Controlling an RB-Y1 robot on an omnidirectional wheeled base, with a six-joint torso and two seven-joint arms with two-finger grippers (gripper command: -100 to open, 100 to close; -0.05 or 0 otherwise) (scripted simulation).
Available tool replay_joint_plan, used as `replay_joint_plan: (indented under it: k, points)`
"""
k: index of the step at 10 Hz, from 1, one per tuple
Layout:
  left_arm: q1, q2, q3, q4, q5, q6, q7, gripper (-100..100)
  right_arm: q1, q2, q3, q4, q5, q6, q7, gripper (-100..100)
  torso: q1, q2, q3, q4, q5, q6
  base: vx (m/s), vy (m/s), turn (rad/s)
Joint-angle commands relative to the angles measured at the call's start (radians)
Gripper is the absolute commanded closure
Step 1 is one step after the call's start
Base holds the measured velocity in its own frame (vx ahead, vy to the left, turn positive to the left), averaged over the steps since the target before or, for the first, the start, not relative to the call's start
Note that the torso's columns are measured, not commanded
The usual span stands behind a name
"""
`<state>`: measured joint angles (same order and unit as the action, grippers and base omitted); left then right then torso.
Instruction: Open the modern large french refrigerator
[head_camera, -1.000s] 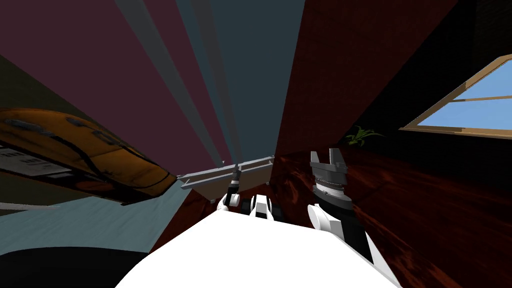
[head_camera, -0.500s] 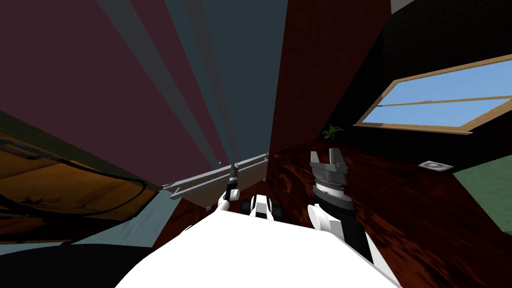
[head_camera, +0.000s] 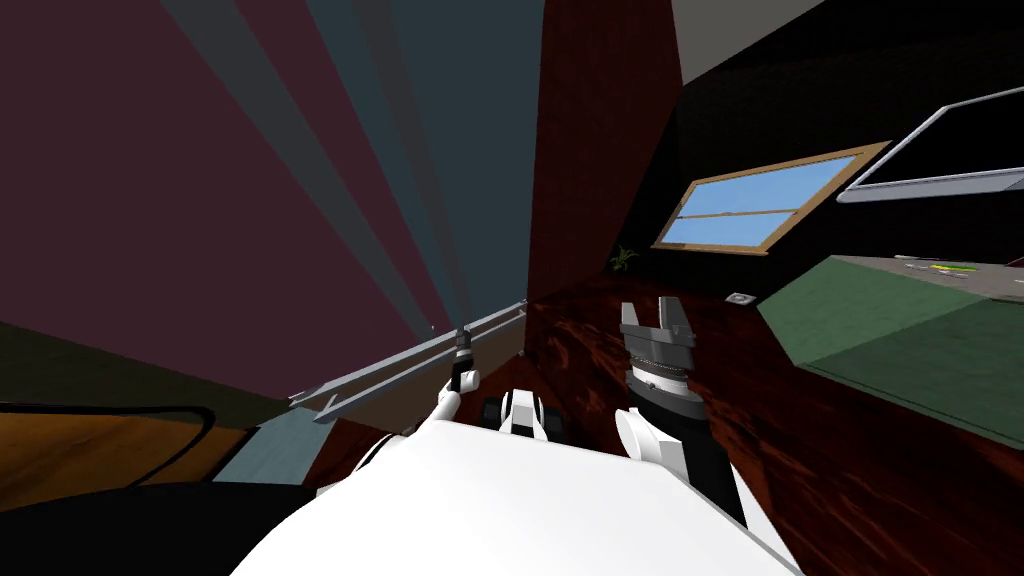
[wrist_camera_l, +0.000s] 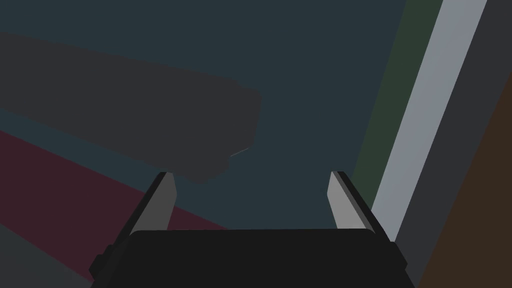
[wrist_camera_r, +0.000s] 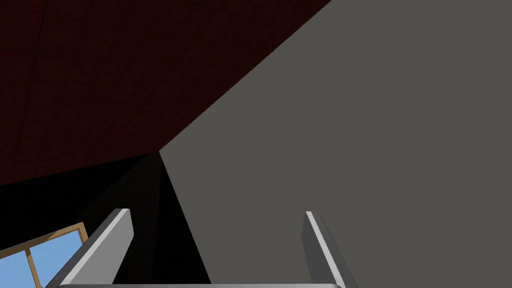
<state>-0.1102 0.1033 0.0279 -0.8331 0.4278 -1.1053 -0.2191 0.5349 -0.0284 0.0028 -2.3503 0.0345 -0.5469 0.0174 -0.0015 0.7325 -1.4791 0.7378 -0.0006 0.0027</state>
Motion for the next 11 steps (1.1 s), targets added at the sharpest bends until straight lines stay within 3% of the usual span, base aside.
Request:
replay_joint_plan:
  k: [1,2,3,4,5,6,7,8,11]
  points:
    - [-0.04,0.002,0.021,0.035,0.063,-0.008,-0.054,-100,0.0,0.0,0.0,0.0,0.0,0.0,0.0,0,-0.001,0.001,0.0,0.0,0.0,0.002,-0.098,0.036,-0.217]
    - [-0.072,0.003,0.041,0.065,0.102,-0.016,-0.098,-100,0.0,0.0,0.0,0.0,0.0,0.0,0.0,0,-0.001,0.0,0.0,0.0,-0.001,0.001,-0.142,0.032,-0.284]
    - [-0.072,0.003,0.041,0.065,0.115,-0.016,-0.099,-100,0.0,0.0,0.0,0.0,0.0,0.0,0.0,0,0.0,0.0,0.0,0.0,0.0,0.002,-0.107,0.04,-0.285]
    - [-0.103,0.005,0.06,0.095,0.156,-0.024,-0.137,-100,0.0,0.0,0.0,0.0,0.0,0.0,0.0,0,-0.001,-0.001,0.0,0.0,0.0,0.002,-0.112,0.039,-0.317]
    - [-0.103,0.005,0.06,0.095,0.167,-0.024,-0.144,-100,0.0,0.0,0.0,0.0,0.0,0.0,0.0,0,-0.001,-0.001,-0.001,-0.001,0.0,0.004,-0.108,0.04,-0.354]
    - [-0.096,0.008,0.063,0.104,0.159,-0.036,-0.126,-100,0.0,0.0,0.0,0.0,0.0,0.0,0.0,0,-0.003,-0.002,-0.001,0.0,0.0,0.006,-0.05,0.024,-0.061]
    - [-0.072,0.003,0.041,0.065,0.115,-0.016,-0.099,100,0.0,0.0,0.0,0.0,0.0,0.0,0.0,0,-0.003,-0.003,-0.002,-0.001,-0.001,0.001,0.098,-0.019,0.386]
    - [-0.04,0.002,0.021,0.035,0.087,-0.008,-0.074,100,0.001,0.0,0.0,0.0,0.0,0.0,0.0,0,-0.003,-0.006,-0.004,-0.003,-0.001,-0.003,0.198,-0.094,0.475]
    - [-0.009,0.0,0.001,0.004,0.012,0.0,-0.009,100,0.001,0.0,0.0,0.0,0.0,0.0,0.0,0,0.006,0.004,0.002,-0.001,0.002,-0.003,0.159,-0.045,0.346]
